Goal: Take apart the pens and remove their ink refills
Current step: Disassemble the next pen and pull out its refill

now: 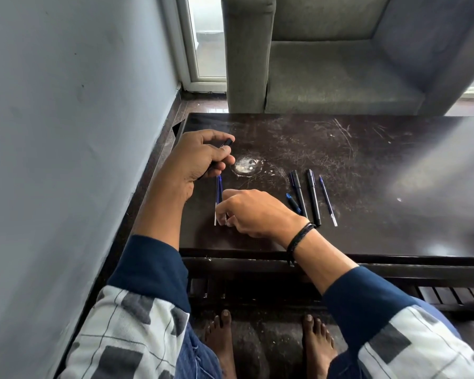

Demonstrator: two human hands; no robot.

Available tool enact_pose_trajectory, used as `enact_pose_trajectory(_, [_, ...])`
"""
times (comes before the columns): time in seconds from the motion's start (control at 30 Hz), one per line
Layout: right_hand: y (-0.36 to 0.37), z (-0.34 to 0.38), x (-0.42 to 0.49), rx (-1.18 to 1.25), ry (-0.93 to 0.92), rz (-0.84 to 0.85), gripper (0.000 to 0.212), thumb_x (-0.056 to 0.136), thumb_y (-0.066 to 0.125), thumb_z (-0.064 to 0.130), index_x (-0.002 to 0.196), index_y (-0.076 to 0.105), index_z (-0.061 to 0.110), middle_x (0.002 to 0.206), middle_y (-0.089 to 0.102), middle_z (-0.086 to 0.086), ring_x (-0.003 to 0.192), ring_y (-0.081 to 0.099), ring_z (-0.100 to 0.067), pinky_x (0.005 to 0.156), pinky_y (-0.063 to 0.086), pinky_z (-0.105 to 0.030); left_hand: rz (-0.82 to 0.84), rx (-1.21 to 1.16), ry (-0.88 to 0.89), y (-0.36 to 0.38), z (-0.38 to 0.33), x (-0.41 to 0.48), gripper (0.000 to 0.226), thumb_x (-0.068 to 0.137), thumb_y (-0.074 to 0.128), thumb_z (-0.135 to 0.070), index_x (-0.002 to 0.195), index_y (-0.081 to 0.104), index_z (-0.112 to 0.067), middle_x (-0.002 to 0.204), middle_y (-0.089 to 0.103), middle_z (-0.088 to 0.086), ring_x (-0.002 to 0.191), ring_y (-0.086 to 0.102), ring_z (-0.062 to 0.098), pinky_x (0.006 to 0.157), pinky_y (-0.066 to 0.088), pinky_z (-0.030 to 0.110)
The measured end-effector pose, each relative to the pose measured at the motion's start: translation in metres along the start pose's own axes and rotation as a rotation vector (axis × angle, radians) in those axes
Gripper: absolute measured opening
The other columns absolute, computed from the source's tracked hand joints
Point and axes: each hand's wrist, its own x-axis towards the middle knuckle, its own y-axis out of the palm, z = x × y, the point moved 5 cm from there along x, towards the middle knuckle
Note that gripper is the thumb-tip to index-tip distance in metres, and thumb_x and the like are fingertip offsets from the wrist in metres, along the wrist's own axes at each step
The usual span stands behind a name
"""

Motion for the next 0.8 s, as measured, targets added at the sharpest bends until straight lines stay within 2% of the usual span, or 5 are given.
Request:
enact_pose_trajectory(0.1, [0.002, 0.0, -0.001, -0.006, -0.006, 0.005, 0.016, 0.094, 0.062, 0.013, 0.094, 0.068, 0.028, 0.094, 0.048, 0.014, 0.08, 0.055, -0.014, 0.06, 0.034, -0.028, 0.002, 0.007, 0.0, 0.001, 0.001, 0.001, 0.023, 0.096, 0.065, -0.008, 0.113, 0.074, -0.018, 0.08, 0.076, 0.007, 0.059, 0.06, 0.006, 0.062, 0.056, 0.022])
enact_pose_trajectory(0.3, [0.0, 0.003, -0.002, 0.032, -0.099, -0.055, 0.018, 0.093, 0.062, 0.009, 0.094, 0.062, 0.026, 0.109, 0.049, 0.007, 0.08, 0.067, -0.022, 0.065, 0.055, -0.044, 0.007, 0.027, 0.01, 0.002, 0.001, 0.001, 0.023, 0.096, 0.064, -0.007, 0.114, 0.073, -0.019, 0.081, 0.076, 0.007, 0.06, 0.06, 0.006, 0.064, 0.055, 0.024])
enact_pose_trajectory(0.4, [-0.007, 0.005, -0.002, 0.044, -0.124, -0.116, 0.017, 0.096, 0.058, 0.01, 0.099, 0.059, 0.027, 0.114, 0.052, 0.007, 0.075, 0.067, -0.026, 0.062, 0.055, -0.048, 0.002, 0.048, 0.017, 0.001, 0.0, 0.001, 0.023, 0.096, 0.063, -0.008, 0.113, 0.073, -0.02, 0.081, 0.076, 0.007, 0.06, 0.06, 0.006, 0.063, 0.055, 0.023])
enact_pose_trajectory(0.63, [-0.021, 0.003, -0.001, 0.106, -0.08, -0.247, 0.016, 0.094, 0.058, 0.008, 0.104, 0.064, 0.02, 0.106, 0.061, 0.005, 0.086, 0.063, -0.026, 0.073, 0.054, -0.046, -0.005, 0.066, 0.017, 0.001, 0.0, 0.001, 0.021, 0.096, 0.064, -0.008, 0.113, 0.072, -0.016, 0.082, 0.075, 0.01, 0.057, 0.058, 0.007, 0.06, 0.054, 0.022])
enact_pose_trajectory(0.8, [-0.036, -0.004, -0.004, 0.182, 0.007, -0.411, 0.019, 0.091, 0.058, 0.008, 0.107, 0.064, 0.016, 0.112, 0.063, 0.001, 0.092, 0.064, -0.035, 0.074, 0.053, -0.048, 0.013, 0.075, 0.023, 0.003, 0.0, 0.002, 0.02, 0.094, 0.066, -0.007, 0.112, 0.074, -0.012, 0.073, 0.072, -0.002, 0.054, 0.058, 0.002, 0.056, 0.054, 0.016])
